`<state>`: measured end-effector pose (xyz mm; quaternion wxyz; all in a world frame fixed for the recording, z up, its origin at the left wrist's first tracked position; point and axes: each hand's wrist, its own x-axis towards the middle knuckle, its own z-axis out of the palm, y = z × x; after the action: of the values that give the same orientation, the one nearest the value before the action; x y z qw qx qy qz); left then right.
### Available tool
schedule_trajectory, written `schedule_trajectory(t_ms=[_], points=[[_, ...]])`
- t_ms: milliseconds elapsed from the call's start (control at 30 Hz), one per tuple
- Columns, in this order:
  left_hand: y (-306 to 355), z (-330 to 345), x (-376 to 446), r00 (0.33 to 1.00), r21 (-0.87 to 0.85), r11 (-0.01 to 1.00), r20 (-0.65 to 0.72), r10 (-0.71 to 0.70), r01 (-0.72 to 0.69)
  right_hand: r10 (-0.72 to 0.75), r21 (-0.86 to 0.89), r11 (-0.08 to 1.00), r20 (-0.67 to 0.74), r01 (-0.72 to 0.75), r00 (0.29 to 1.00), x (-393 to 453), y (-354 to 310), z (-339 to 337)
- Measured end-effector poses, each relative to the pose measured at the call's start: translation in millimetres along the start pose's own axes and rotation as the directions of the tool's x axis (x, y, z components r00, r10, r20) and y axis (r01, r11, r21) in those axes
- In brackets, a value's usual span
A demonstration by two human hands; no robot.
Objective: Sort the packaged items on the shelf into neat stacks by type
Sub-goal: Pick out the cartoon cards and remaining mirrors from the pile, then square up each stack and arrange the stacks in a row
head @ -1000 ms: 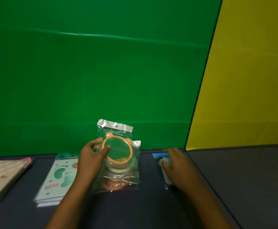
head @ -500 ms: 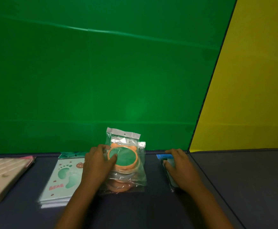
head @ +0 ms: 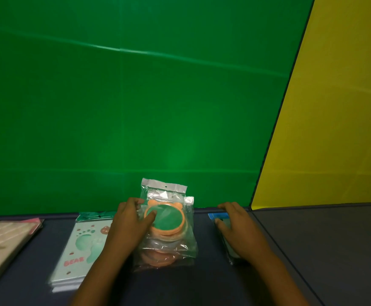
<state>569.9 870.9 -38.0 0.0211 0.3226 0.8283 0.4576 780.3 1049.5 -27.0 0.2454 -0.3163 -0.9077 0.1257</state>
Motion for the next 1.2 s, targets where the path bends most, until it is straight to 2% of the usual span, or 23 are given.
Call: schedule_trajectory(t_ms=[100, 167, 267, 400, 667, 1033, 1200], points=[[-2.4, -8.1, -2.2, 0.999, 0.009, 0.999, -0.018, 0.04, -0.04, -0.011, -0.028, 1.0, 0.003, 0.012, 1.0, 0.2, -4.3, -1.1], [-4.5, -19.1, -6.3, 0.992, 0.091, 0.99, -0.041, 0.115, -0.111, -0.013, -0.039, 0.999, 0.005, 0.014, 1.0, 0.5, -9.5, -1.7], [-8.0, -38.5, -12.0, 0.956, 0.23, 0.93, 0.002, 0.294, -0.287, -0.032, -0.059, 0.998, 0.012, 0.033, 0.999, 0.4, -20.7, 0.0], [-7.7, -57.8, -22.7, 0.924, 0.358, 0.858, 0.046, 0.379, -0.369, -0.07, -0.057, 0.996, 0.038, 0.072, 0.997, -4.3, -37.4, 5.3], [-7.2, -84.7, -66.9, 0.969, 0.57, 0.788, 0.073, 0.234, -0.233, -0.229, 0.039, 0.973, 0.084, 0.226, 0.97, -21.8, -64.0, 4.8], [3.6, -119.0, -150.4, 0.996, 0.677, 0.735, -0.039, 0.081, -0.033, -0.412, 0.066, 0.911, 0.17, 0.407, 0.895, -68.9, -90.1, -9.3], [-4.0, -147.9, -189.5, 0.996, 0.698, 0.714, -0.091, 0.006, 0.059, -0.47, 0.136, 0.882, 0.188, 0.451, 0.863, -83.5, -116.0, -4.1]])
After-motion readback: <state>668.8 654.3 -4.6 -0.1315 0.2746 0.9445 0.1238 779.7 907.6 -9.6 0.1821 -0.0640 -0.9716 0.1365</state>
